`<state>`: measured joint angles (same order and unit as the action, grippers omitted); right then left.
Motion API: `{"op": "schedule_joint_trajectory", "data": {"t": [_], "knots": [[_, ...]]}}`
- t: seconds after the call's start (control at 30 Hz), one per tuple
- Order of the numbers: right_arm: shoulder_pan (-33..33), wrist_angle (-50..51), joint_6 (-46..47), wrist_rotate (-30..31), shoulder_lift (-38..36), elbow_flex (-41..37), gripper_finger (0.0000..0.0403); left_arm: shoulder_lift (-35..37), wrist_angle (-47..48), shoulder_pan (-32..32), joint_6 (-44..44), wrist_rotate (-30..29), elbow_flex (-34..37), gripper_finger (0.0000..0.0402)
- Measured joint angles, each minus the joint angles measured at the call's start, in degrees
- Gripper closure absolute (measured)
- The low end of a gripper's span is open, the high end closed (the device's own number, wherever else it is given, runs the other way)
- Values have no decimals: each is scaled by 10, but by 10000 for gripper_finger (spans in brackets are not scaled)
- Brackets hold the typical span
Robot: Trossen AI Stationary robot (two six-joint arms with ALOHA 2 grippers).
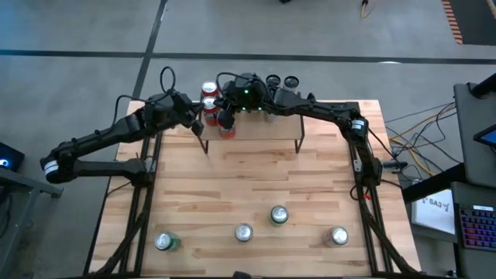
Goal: Place canned beverage on shelf
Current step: Adjust the orange soda cans
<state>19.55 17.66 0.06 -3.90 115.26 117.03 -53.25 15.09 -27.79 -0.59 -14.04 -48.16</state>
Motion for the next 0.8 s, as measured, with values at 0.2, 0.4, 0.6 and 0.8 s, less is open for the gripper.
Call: {"op": "schedule_joint_trajectory", "data": {"t": [0.2, 0.4, 0.6, 0.8], "knots": [[3, 1, -1, 0, 1, -1, 390, 0, 1, 10, 27, 1, 0, 402], [3, 1, -1, 0, 1, -3, 390, 0, 1, 24, 37, 1, 0, 402], [3, -2, -7, 12, 1, -11, 390, 10, 0, 26, 28, 0, 0, 402], [4, 5, -16, 16, -2, -5, 390, 39, -1, 34, 11, 0, 0, 402]]}}
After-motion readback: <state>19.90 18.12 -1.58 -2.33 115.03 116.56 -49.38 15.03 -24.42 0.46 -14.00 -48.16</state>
